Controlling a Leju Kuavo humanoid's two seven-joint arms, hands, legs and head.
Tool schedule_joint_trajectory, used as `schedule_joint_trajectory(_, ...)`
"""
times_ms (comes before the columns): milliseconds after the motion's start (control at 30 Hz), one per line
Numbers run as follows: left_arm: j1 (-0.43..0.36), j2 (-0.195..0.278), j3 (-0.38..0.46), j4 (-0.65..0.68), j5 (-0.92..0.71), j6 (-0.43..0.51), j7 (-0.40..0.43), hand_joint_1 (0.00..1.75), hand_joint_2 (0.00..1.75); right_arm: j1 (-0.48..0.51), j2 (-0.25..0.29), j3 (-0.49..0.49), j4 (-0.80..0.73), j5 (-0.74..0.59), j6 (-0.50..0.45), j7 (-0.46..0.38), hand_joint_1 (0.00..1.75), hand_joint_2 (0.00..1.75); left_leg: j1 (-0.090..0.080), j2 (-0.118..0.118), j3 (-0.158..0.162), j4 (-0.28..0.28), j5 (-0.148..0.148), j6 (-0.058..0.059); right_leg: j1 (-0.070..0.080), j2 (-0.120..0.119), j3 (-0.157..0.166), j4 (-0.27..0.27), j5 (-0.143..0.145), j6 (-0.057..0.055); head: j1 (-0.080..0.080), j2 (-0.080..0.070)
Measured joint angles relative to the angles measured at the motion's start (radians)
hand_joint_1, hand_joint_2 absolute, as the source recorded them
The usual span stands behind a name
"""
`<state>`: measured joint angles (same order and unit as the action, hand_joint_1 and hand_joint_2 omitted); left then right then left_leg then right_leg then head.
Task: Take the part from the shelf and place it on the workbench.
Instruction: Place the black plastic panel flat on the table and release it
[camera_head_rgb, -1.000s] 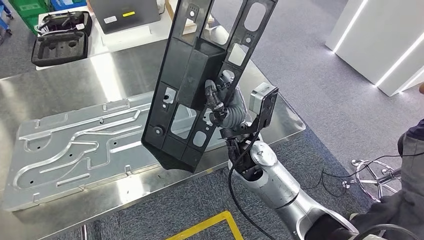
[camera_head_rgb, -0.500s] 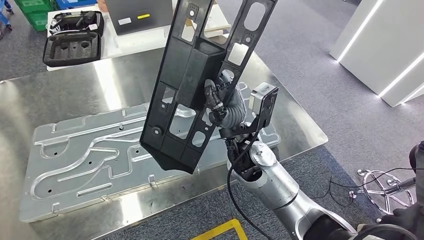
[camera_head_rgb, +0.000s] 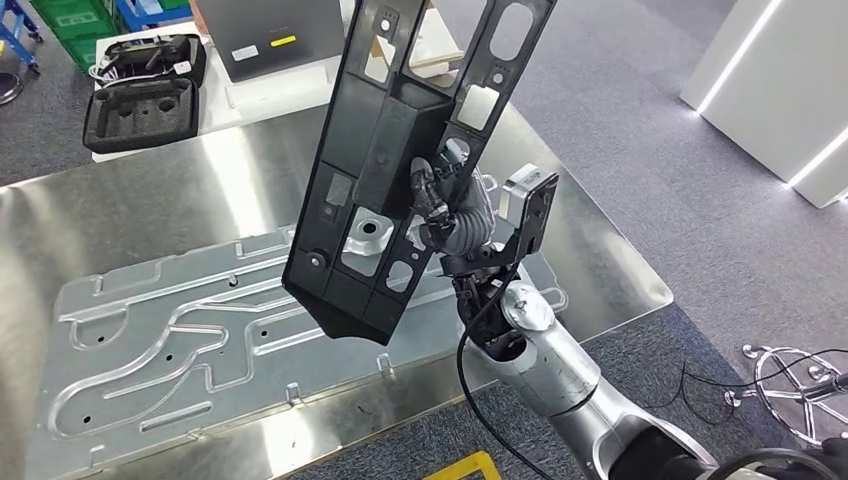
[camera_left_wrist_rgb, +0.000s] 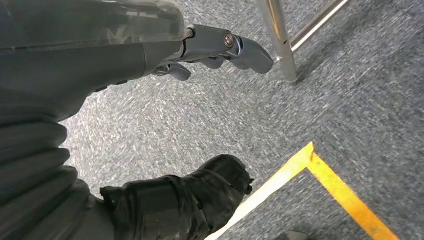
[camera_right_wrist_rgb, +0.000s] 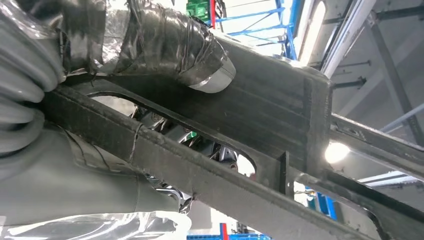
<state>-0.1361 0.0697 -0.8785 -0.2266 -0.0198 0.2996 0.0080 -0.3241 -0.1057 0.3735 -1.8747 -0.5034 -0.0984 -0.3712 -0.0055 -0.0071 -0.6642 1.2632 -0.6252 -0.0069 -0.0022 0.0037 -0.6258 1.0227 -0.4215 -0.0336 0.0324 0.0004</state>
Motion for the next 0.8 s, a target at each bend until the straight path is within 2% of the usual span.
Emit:
schedule_joint_trajectory(33, 0.001, 0.0, 0.0, 0.0, 0.0, 0.0, 0.0, 0.0, 1.75, 0.001, 0.0, 0.0, 0.0, 0.0, 0.0, 0.0, 1.75, 1.75, 0.001, 0.001, -0.022, 0.025, 0.001, -0.002, 0.0, 0.001, 0.002, 0.002, -0.004, 0.0, 0.0, 0.0)
schedule_joint_trajectory(67, 0.001, 0.0, 0.0, 0.0, 0.0, 0.0, 0.0, 0.0, 1.75, 0.001, 0.0, 0.0, 0.0, 0.0, 0.0, 0.0, 1.75, 1.75, 0.002, 0.001, -0.026, 0.011, 0.022, -0.001, 0.0, 0.002, 0.004, 0.005, -0.008, 0.0, 0.0, 0.0)
schedule_joint_trajectory(133, 0.002, 0.001, 0.0, 0.0, 0.0, 0.0, 0.0, 0.0, 1.75, 0.001, 0.0, 0.0, 0.0, 0.0, 0.0, 0.0, 1.75, 1.75, -0.002, 0.001, 0.016, -0.111, 0.108, 0.012, 0.002, 0.004, 0.013, 0.007, -0.015, 0.001, 0.0, 0.0)
schedule_joint_trajectory(167, 0.001, 0.003, 0.0, 0.0, 0.0, 0.0, 0.0, 0.0, 1.75, 0.0, 0.0, 0.0, 0.0, 0.0, 0.0, 0.0, 1.75, 1.75, -0.005, 0.001, 0.041, -0.175, 0.14, 0.021, 0.003, 0.004, 0.017, 0.007, -0.018, 0.002, 0.0, 0.0)
schedule_joint_trajectory(200, -0.001, 0.004, 0.0, 0.0, 0.0, 0.0, 0.0, 0.0, 1.75, -0.001, 0.0, 0.0, 0.0, 0.0, 0.0, 0.0, 1.75, 1.75, -0.01, 0.001, 0.059, -0.224, 0.157, 0.03, 0.003, 0.004, 0.019, 0.005, -0.019, 0.005, 0.0, 0.0)
schedule_joint_trajectory(300, -0.003, 0.005, 0.0, 0.0, 0.0, 0.0, 0.0, 0.0, 1.75, 0.001, 0.0, 0.0, 0.0, 0.0, 0.0, 0.0, 1.75, 1.75, -0.017, 0.001, 0.076, -0.27, 0.164, 0.053, 0.001, 0.002, 0.022, 0.008, -0.011, 0.022, 0.0, 0.0)
schedule_joint_trajectory(367, -0.001, 0.005, 0.0, 0.0, 0.0, 0.0, 0.0, 0.0, 1.75, 0.002, 0.0, 0.0, 0.0, 0.0, 0.0, 0.0, 1.75, 1.75, -0.01, 0.002, 0.094, -0.284, 0.174, 0.06, 0.002, 0.001, 0.02, 0.027, -0.019, 0.03, 0.001, 0.0)
schedule_joint_trajectory(433, -0.002, 0.005, 0.0, 0.0, 0.0, 0.0, 0.0, 0.0, 1.75, -0.001, 0.0, 0.0, 0.0, 0.0, 0.0, 0.0, 1.75, 1.75, -0.004, 0.005, 0.107, -0.29, 0.179, 0.063, 0.0, 0.001, -0.003, 0.087, -0.066, 0.037, 0.003, 0.0)
schedule_joint_trajectory(500, -0.002, 0.005, 0.0, 0.0, 0.0, -0.007, 0.002, 0.0, 1.75, -0.001, -0.001, 0.0, 0.001, 0.009, 0.009, 0.01, 1.75, 1.75, -0.003, 0.005, 0.106, -0.287, 0.18, 0.064, -0.006, 0.001, -0.061, 0.211, -0.128, 0.047, 0.004, 0.0)
schedule_joint_trajectory(533, -0.002, 0.005, 0.0, 0.0, 0.0, -0.021, 0.006, 0.0, 1.75, -0.006, -0.003, 0.001, 0.004, 0.033, 0.03, 0.034, 1.75, 1.75, -0.002, 0.004, 0.105, -0.284, 0.18, 0.062, -0.011, 0.001, -0.087, 0.262, -0.147, 0.054, 0.004, 0.0)
schedule_joint_trajectory(567, -0.001, 0.005, 0.0, 0.0, 0.0, -0.04, 0.012, 0.0, 1.75, -0.023, -0.008, 0.007, 0.014, 0.081, 0.071, 0.08, 1.75, 1.75, -0.001, 0.003, 0.103, -0.279, 0.179, 0.06, -0.016, 0.0, -0.102, 0.285, -0.149, 0.059, 0.005, 0.0)
schedule_joint_trajectory(600, -0.001, 0.005, 0.0, 0.0, -0.001, -0.062, 0.019, 0.0, 1.75, -0.062, -0.015, 0.018, 0.034, 0.152, 0.136, 0.147, 1.75, 1.75, 0.002, 0.003, 0.101, -0.274, 0.177, 0.056, -0.02, 0.0, -0.101, 0.271, -0.132, 0.063, 0.006, 0.0)
schedule_joint_trajectory(633, -0.003, 0.005, 0.0, 0.0, -0.002, -0.083, 0.025, 0.0, 1.75, -0.147, -0.028, 0.05, 0.095, 0.28, 0.236, 0.235, 1.75, 1.75, 0.005, 0.004, 0.096, -0.265, 0.172, 0.05, -0.027, -0.001, -0.082, 0.215, -0.094, 0.07, 0.006, 0.0)
schedule_joint_trajectory(667, -0.01, 0.005, 0.0, 0.0, -0.005, -0.098, 0.03, 0.0, 1.75, -0.25, -0.043, 0.102, 0.191, 0.457, 0.342, 0.313, 1.75, 1.75, 0.009, 0.008, 0.089, -0.254, 0.166, 0.042, -0.031, -0.001, -0.059, 0.153, -0.062, 0.077, 0.007, 0.0)
schedule_joint_trajectory(700, -0.02, 0.008, 0.0, 0.0, -0.008, -0.107, 0.033, 0.0, 1.75, -0.354, -0.058, 0.164, 0.306, 0.664, 0.428, 0.364, 1.75, 1.75, 0.012, 0.009, 0.081, -0.242, 0.162, 0.034, -0.033, -0.002, -0.041, 0.097, -0.046, 0.083, 0.008, 0.0)
schedule_joint_trajectory(733, -0.031, 0.011, 0.0, 0.0, -0.012, -0.113, 0.036, 0.0, 1.75, -0.447, -0.072, 0.229, 0.427, 0.905, 0.479, 0.389, 1.75, 1.75, 0.015, 0.005, 0.071, -0.23, 0.16, 0.027, -0.032, -0.007, -0.027, 0.059, -0.046, 0.081, 0.007, 0.0)
schedule_joint_trajectory(800, -0.043, 0.014, 0.0, 0.0, -0.018, -0.115, 0.037, 0.0, 1.75, -0.525, -0.092, 0.315, 0.602, 1.336, 0.456, 0.377, 1.75, 1.75, 0.016, -0.022, 0.053, -0.215, 0.163, 0.015, -0.024, -0.021, -0.026, 0.053, -0.057, 0.058, 0.008, 0.0)
